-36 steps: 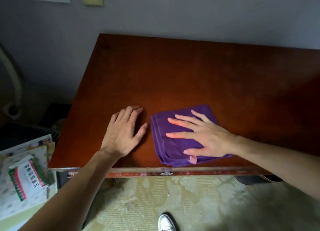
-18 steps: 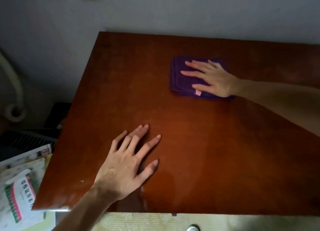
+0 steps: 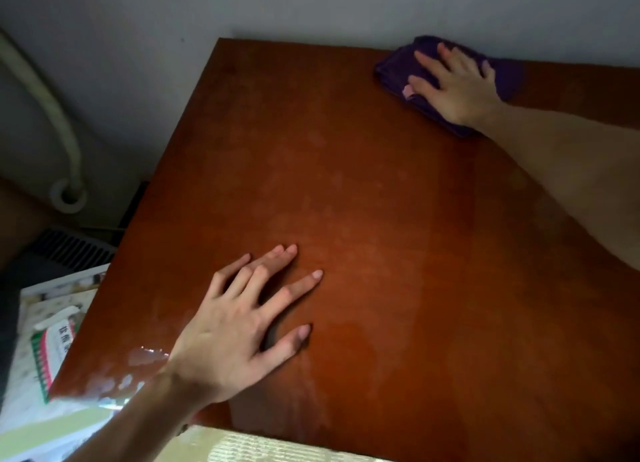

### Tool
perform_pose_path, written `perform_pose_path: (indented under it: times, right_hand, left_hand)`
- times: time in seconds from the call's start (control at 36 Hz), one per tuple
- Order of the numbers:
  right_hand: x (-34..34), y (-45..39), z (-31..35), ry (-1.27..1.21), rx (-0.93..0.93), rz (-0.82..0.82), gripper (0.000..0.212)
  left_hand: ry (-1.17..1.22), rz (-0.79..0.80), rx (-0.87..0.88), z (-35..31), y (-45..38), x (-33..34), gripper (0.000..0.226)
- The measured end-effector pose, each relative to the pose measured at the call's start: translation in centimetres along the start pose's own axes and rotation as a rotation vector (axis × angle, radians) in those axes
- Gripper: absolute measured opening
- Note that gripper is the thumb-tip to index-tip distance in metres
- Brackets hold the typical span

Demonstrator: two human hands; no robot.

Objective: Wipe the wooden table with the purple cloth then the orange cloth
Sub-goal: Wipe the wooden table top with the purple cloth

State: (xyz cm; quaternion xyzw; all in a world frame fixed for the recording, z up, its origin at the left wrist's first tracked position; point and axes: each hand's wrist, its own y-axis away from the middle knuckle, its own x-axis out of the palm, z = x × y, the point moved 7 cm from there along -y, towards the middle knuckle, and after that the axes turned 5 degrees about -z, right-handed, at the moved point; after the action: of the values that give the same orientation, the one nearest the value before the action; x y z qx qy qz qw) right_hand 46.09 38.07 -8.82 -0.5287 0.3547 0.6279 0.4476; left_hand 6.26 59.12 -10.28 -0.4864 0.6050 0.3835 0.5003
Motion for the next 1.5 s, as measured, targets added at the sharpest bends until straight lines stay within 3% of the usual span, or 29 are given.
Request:
perform_pose_path:
  times: [0.22, 0.53, 0.72, 0.86, 1.06, 1.19, 1.36, 1.5]
  right_hand:
    - [0.8, 10.6, 1.4, 0.011, 0.083, -0.021, 0.069]
    - [2.1, 34.2, 5.8, 0.055, -0.094, -0.025, 0.076]
    - [1.2, 43.9, 4.6, 0.114, -0.407, 0.019, 0.072]
    - [0.6, 41.6, 2.7, 0.057, -0.589, 0.138, 0.065]
    - [-0.5, 34.4, -0.3, 0.112, -0.819, 0.184, 0.059]
    - [-0.9, 26.4, -3.9, 0.132, -0.756, 0.139, 0.059]
    - [-1.6, 17.3, -7.3, 0.167, -0.719, 0.122, 0.057]
    - [-2.1, 11.2, -9.1, 0.173, -0.741, 0.129, 0.058]
  left_hand:
    - [0.014, -0.001, -0.010, -0.1, 0.2, -0.2, 0.061]
    - [0.005, -0.015, -0.039, 0.2, 0.2, -0.3, 0.065]
    - [-0.065, -0.158, -0.074, -3.9, 0.7, -0.4, 0.062]
    - [0.011, -0.204, -0.005, -9.0, -0.9, 0.6, 0.055]
    - [0.102, -0.258, -0.082, -10.3, -5.1, 1.2, 0.055]
    - [0.107, -0.218, -0.142, -10.5, -6.7, 1.6, 0.059]
    - [0.047, -0.054, -0.037, -11.4, -6.8, 2.1, 0.054]
    - [0.063, -0.019, -0.045, -11.1, -7.2, 2.4, 0.053]
